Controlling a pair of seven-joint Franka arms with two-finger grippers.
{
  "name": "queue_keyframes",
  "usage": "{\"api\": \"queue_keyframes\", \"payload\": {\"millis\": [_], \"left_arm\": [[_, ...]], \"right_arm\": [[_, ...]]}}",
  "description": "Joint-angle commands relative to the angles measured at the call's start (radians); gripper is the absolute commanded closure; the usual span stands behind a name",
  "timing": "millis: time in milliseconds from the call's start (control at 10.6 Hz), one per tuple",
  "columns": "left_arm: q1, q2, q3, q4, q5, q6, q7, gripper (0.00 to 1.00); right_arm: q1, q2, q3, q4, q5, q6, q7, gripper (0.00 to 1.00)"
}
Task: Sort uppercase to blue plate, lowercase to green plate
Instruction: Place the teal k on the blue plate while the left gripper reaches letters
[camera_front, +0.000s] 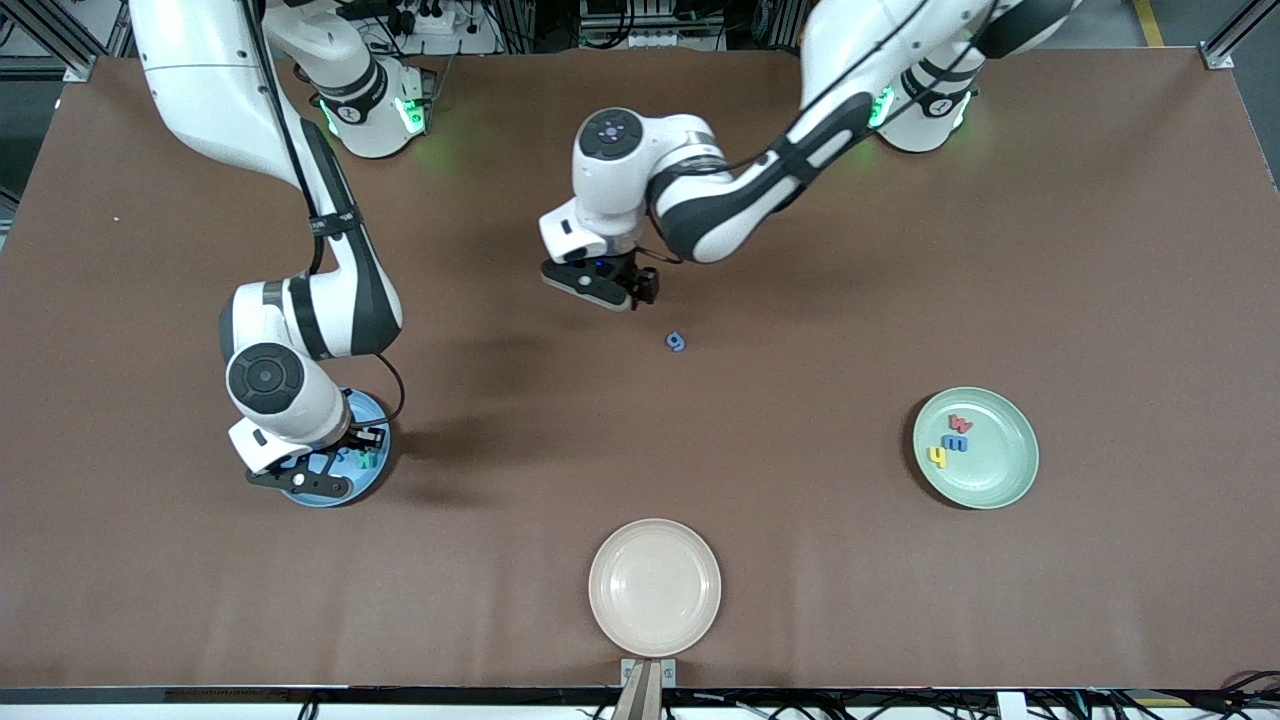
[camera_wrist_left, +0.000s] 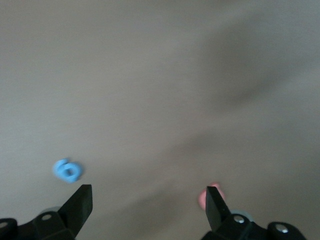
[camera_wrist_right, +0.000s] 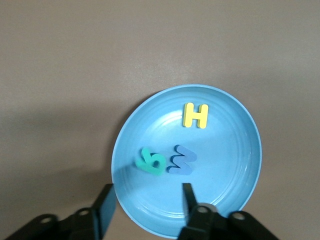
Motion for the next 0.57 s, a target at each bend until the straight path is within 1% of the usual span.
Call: {"api": "queue_keyframes", "payload": {"millis": [0,95,189,473], "left_arm": [[-0.112,0.103,0.106,0.074,0.025,0.151,0.008,0.00],[-0.155,0.109,0.141,0.074,0.019,0.167,0.015,0.00],[-0.160,0.121,0.146,0.074,0.008,0.168,0.020,0.00],[-0.166,0.120,0.145,0.069,-0.104,0.155,0.112,0.00]], "right_arm": [[-0.018,-0.010,0.017,0.004,-0.021,-0.007,-0.006,0.00],[-0.019,-0.010,0.017,0.004,-0.021,-0.007,-0.006,0.00],[-0.022,-0.010,0.017,0.004,-0.019,-0.007,-0.006,0.00],[-0.025,-0.010,0.019,0.001,-0.016,-0.008,-0.006,0.00]]}}
